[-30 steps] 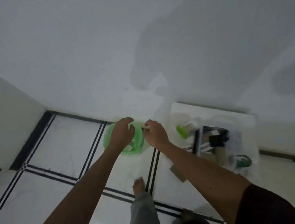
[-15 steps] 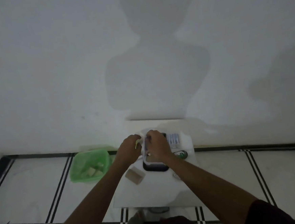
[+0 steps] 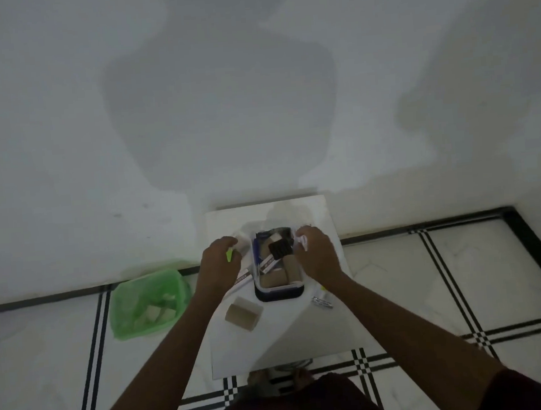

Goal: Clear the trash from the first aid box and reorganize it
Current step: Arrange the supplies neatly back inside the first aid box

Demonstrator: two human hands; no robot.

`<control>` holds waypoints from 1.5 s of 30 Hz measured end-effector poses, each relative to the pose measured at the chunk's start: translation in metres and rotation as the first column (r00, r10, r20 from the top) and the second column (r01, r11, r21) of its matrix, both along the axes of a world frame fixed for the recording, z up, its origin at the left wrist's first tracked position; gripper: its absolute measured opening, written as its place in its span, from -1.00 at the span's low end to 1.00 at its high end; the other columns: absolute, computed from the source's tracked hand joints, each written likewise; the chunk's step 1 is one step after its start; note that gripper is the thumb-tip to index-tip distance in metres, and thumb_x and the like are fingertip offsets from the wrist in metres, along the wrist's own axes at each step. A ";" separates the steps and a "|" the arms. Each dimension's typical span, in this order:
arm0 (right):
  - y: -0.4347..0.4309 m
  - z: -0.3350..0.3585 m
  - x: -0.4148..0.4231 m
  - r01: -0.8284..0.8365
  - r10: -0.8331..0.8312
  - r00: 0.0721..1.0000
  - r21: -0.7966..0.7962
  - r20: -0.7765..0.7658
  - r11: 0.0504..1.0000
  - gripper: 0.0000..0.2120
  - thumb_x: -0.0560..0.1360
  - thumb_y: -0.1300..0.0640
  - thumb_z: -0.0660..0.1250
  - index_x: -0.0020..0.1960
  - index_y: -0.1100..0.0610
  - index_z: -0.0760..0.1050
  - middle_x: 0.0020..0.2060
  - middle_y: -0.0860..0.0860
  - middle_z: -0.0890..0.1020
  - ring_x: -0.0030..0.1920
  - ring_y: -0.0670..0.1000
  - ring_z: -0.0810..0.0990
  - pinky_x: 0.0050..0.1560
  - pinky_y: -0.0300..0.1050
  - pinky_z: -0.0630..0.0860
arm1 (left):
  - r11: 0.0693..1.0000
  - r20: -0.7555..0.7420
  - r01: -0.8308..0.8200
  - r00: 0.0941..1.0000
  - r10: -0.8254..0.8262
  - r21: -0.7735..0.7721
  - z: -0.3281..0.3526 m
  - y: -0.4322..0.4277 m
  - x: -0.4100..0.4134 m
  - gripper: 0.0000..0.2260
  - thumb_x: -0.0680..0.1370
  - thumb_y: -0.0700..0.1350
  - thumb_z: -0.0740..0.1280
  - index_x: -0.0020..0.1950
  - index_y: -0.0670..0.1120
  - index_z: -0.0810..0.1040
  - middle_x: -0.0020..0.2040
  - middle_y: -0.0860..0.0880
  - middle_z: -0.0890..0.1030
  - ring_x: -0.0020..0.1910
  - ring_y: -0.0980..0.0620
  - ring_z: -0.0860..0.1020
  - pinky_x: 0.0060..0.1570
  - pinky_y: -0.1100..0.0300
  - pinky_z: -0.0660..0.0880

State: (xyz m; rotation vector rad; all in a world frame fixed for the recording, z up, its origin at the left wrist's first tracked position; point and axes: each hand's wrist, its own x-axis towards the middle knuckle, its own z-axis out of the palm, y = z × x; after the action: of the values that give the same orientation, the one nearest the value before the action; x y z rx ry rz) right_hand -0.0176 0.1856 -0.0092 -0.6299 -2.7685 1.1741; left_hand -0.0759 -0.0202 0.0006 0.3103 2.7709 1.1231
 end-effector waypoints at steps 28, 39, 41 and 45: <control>0.065 -0.116 0.001 -0.546 0.375 0.826 0.436 0.421 0.715 -0.74 0.20 0.44 0.39 -0.21 0.15 0.52 -0.26 0.10 0.61 -0.20 0.17 0.59 0.14 0.10 0.48 | 0.966 0.187 0.062 0.982 -0.014 -0.252 -0.113 -0.003 -0.076 -0.49 0.29 -0.13 0.52 0.15 -0.27 0.44 -0.01 -0.25 0.59 -0.04 -0.24 0.54 -0.14 0.06 0.42; 0.031 -0.030 -0.017 -0.327 0.380 0.924 0.438 -0.034 0.837 -0.64 0.32 0.28 0.44 0.12 0.20 0.57 0.00 0.15 0.62 -0.02 0.15 0.55 -0.04 -0.03 0.55 | 0.989 -0.019 0.145 0.989 -0.144 0.024 -0.039 -0.010 -0.081 -0.40 0.28 -0.13 0.54 0.28 -0.21 0.46 0.16 -0.17 0.59 0.10 -0.11 0.55 0.09 0.05 0.54; 0.015 -0.027 -0.018 -0.432 0.491 0.871 0.435 -0.026 0.790 -0.68 0.37 0.20 0.45 0.12 0.18 0.56 0.03 0.15 0.60 0.00 0.12 0.54 0.03 -0.03 0.55 | 0.958 -0.031 0.286 0.957 -0.287 -0.028 -0.033 0.005 -0.084 -0.40 0.29 -0.11 0.53 0.29 -0.19 0.46 0.22 -0.17 0.57 0.16 -0.16 0.52 0.17 -0.03 0.50; -0.005 -0.049 -0.019 -0.590 0.635 0.771 0.433 0.051 0.681 -0.66 0.39 0.15 0.41 0.15 0.15 0.51 0.04 0.12 0.60 -0.01 0.12 0.55 0.04 -0.02 0.55 | 0.864 -0.004 0.489 0.870 -0.493 -0.118 -0.032 0.040 -0.079 -0.41 0.34 -0.12 0.51 0.32 -0.19 0.43 0.25 -0.19 0.53 0.20 -0.21 0.46 0.23 0.00 0.39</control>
State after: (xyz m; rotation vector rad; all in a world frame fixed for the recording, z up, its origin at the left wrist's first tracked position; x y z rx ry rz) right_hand -0.0369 0.1802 -0.0579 0.4443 -3.0708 0.5536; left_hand -0.1552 0.0202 -0.0319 0.9646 2.5386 0.8291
